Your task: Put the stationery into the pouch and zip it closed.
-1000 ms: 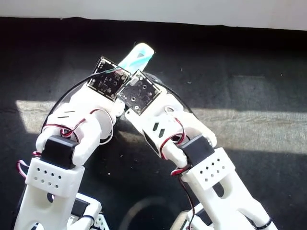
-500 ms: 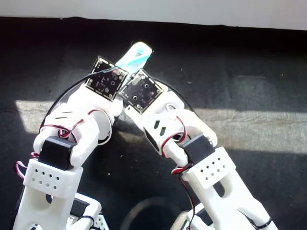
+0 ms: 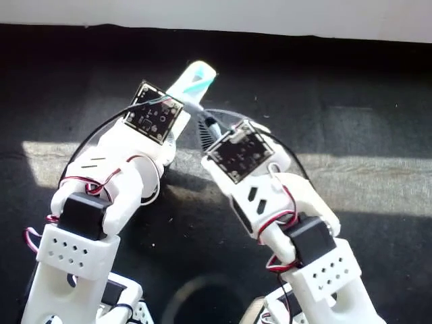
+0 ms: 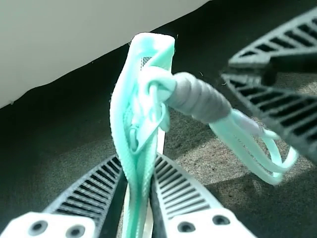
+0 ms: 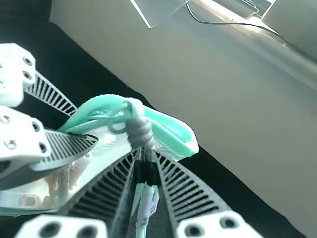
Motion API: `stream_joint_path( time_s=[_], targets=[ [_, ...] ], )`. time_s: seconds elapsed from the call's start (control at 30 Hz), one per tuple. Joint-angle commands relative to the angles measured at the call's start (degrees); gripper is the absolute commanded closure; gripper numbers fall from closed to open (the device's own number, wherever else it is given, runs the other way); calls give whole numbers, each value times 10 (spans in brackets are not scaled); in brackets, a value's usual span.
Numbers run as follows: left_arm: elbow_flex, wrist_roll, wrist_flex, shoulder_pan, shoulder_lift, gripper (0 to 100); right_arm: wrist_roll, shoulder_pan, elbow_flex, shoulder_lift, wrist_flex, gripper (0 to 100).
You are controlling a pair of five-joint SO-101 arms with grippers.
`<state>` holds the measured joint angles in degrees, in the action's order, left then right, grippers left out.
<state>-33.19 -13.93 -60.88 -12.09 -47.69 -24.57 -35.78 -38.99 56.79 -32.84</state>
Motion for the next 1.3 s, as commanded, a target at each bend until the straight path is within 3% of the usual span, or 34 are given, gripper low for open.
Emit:
stream_joint_path(
  time_s=[0.0,0.17,0.33,0.53,0.73,0.9,1.1,1.27],
  targets=[
    [-2,5,-11,-40,7,990,-8,23,0,20,0,992],
    [-2,5,-12,-57,7,990,-8,56,-2,19,0,992],
    [0,5,-9,-56,7,990,-5,37,0,23,-39,987],
    [1,5,-8,-56,7,990,-4,4,2,24,-145,814],
    [0,4,-8,-56,7,989,2,-9,50,24,-200,800],
    [0,4,-8,-57,7,988,105,-9,135,24,-281,765],
    [0,4,-8,-57,7,989,260,-10,149,18,-286,759],
    [0,4,-8,-57,7,989,277,-36,86,18,-243,759]
  ],
)
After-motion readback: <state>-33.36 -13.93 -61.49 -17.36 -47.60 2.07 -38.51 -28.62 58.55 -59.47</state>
